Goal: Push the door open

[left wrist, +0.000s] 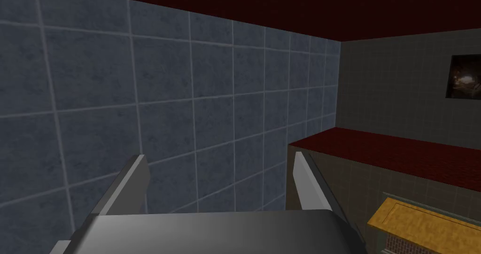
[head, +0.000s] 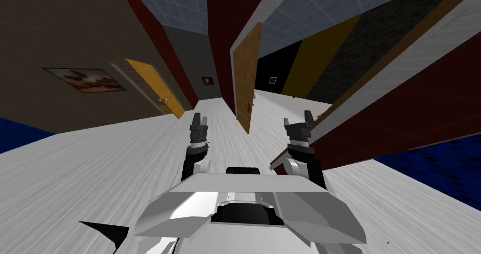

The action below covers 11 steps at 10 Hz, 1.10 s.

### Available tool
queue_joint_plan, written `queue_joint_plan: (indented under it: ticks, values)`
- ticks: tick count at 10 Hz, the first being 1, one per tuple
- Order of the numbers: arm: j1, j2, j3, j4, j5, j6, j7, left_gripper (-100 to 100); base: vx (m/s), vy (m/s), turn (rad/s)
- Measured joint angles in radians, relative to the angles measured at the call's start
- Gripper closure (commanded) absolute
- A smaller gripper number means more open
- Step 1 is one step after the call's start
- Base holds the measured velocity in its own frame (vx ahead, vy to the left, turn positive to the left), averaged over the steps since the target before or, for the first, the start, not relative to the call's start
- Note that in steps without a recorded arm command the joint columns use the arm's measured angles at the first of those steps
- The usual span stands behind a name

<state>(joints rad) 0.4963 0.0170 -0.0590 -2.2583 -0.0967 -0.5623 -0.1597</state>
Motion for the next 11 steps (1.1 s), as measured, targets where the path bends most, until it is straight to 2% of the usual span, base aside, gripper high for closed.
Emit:
queue_joint_plan:
  ticks: [2, 6, 11]
  values:
    - [-0.022, 0.008, -0.017, 0.042, 0.009, -0.003, 0.002, -100, 0.131, 0.067, -0.091]
    - [-0.083, 0.030, -0.047, 0.125, 0.036, 0.009, 0.017, -100, 0.126, 0.058, -0.087]
    - [-0.151, 0.046, -0.084, 0.231, 0.066, 0.016, 0.031, -100, 0.106, 0.060, -0.077]
